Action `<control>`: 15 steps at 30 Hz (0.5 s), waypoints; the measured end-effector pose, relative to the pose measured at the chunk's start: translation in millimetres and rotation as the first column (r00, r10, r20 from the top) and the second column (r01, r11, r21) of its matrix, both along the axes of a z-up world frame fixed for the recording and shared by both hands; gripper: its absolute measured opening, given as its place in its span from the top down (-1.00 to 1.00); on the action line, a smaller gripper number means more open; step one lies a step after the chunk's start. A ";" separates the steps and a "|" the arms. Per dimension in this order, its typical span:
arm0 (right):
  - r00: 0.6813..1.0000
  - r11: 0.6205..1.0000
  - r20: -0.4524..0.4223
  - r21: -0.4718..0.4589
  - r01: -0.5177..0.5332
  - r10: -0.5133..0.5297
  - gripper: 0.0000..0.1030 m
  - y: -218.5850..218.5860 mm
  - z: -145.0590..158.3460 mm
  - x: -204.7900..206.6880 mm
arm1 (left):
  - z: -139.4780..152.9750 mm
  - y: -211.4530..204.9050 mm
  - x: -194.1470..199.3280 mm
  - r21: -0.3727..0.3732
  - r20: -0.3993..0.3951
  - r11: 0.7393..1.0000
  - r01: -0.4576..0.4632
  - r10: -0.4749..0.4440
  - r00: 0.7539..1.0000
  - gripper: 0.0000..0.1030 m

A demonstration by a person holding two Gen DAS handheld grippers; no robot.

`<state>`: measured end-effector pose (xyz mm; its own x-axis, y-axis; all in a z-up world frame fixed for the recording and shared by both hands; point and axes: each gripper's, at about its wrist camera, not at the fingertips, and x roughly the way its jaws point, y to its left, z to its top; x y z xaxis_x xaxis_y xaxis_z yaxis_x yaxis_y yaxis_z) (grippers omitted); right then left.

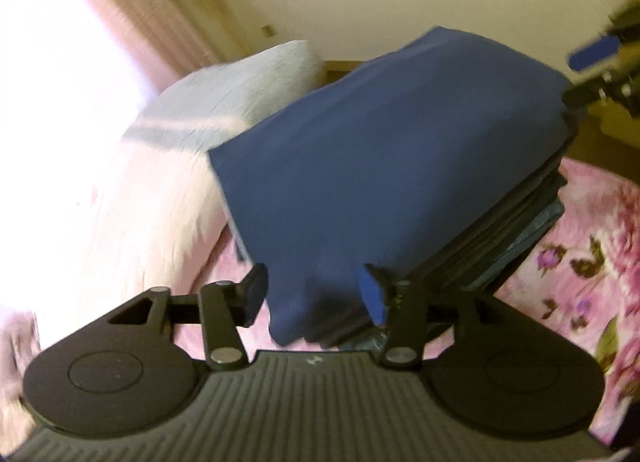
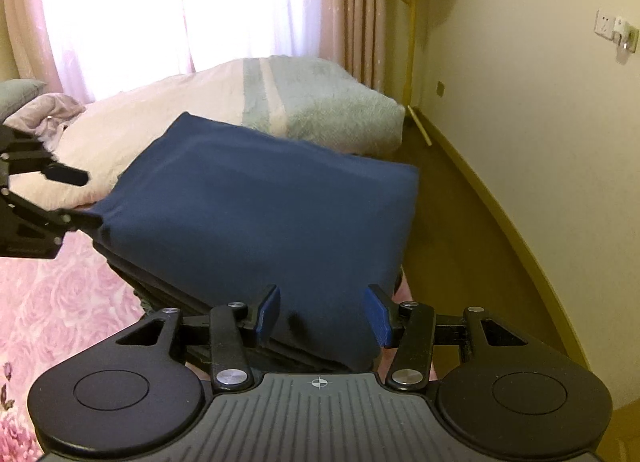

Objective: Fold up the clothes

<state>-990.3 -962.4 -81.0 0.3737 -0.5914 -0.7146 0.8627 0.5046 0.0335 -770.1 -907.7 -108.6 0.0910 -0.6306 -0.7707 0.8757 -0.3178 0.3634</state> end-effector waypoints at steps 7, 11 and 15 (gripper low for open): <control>0.997 0.998 0.050 0.017 0.065 -0.066 -0.71 33.5 3.7 -4.2 | -0.1 48.9 21.9 0.063 -0.172 0.982 -0.178 0.187 0.967 -0.74; 0.993 0.994 0.044 0.023 0.110 -0.111 -0.71 65.2 6.8 -5.4 | -2.2 74.8 39.8 0.097 -0.266 0.971 -0.221 0.239 0.934 -0.79; 0.978 0.978 0.033 0.025 0.206 -0.207 -0.71 100.2 15.5 -6.3 | -1.6 101.6 57.2 0.101 -0.342 0.970 -0.220 0.242 0.908 -0.79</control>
<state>-996.6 -862.2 -65.6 0.2703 -0.6430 -0.7165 0.9463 0.3144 0.0749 -712.9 -806.0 -110.3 -0.0532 -0.5774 -0.8147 0.9947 -0.1027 0.0078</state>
